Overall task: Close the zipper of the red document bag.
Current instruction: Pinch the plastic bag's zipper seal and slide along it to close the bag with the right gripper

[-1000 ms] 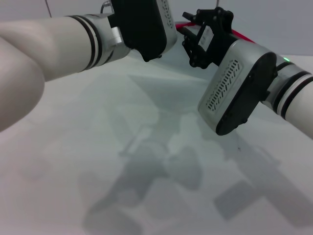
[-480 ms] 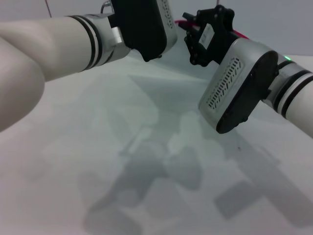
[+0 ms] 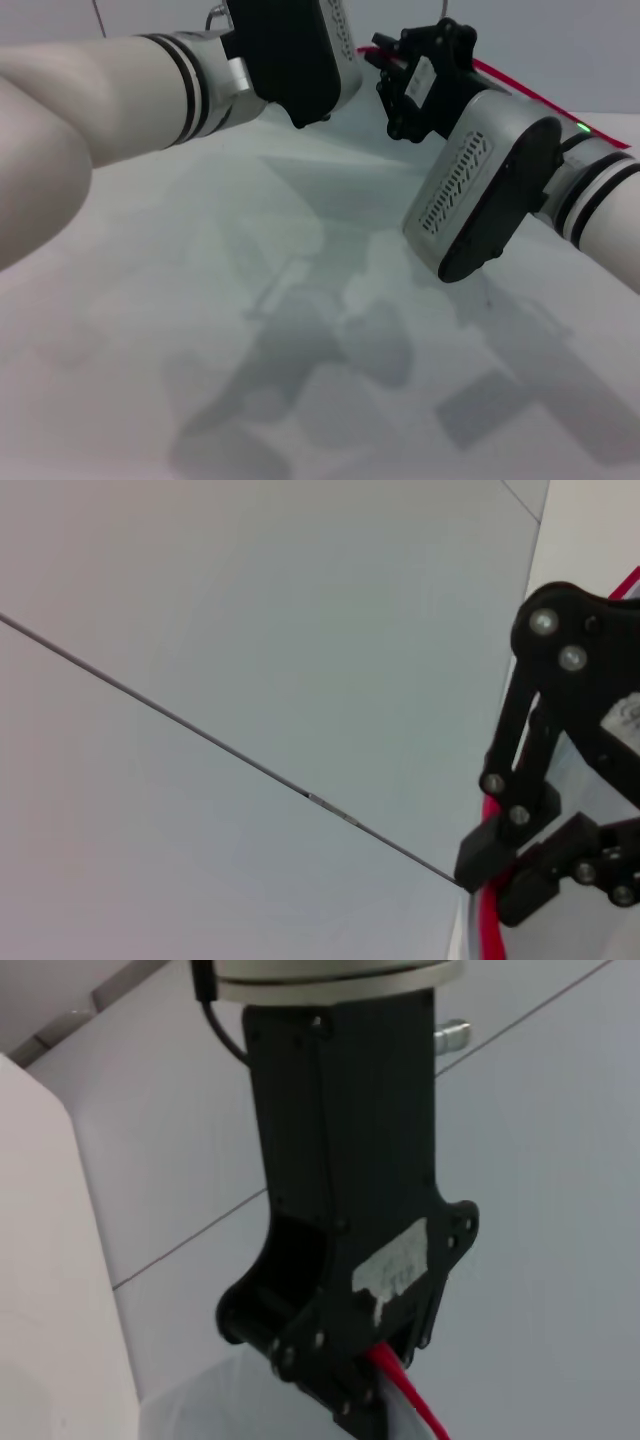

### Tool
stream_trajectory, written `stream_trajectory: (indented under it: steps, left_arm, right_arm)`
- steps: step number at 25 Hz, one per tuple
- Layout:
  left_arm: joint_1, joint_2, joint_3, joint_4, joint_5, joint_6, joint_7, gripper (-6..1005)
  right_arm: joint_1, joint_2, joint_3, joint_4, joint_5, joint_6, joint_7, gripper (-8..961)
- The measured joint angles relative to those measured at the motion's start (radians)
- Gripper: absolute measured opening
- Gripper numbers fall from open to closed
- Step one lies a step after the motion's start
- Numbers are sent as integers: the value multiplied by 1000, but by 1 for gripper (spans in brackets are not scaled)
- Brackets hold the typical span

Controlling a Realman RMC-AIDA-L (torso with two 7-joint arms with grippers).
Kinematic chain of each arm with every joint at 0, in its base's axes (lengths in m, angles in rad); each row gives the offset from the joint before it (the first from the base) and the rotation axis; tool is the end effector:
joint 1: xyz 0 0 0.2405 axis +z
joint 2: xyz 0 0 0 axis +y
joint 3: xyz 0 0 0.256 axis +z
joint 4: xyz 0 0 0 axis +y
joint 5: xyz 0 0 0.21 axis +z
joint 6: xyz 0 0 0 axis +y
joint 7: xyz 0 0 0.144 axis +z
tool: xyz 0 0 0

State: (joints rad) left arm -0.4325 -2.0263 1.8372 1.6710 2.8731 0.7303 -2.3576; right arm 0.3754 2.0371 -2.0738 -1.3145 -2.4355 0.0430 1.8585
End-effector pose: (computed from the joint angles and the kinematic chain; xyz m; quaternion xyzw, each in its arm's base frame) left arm -0.0854 0.3773 0.0024 -0.8825 0.1322 0.0679 0.4462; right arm 0.1047 0.3668 -0.0576 -0.8329 -0.2346 0.0518 0.4986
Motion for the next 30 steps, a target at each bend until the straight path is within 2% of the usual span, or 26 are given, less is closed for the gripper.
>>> stream_trajectory:
  steps: [19, 30]
  left_arm:
    - [16, 0, -5, 9, 0, 0, 0, 55]
    - [81, 4, -28, 88, 0, 0, 0, 55]
  right_arm:
    - [-3, 0, 25, 37, 7, 5, -22, 76]
    - [-9, 0, 98, 79, 7, 6, -22, 71]
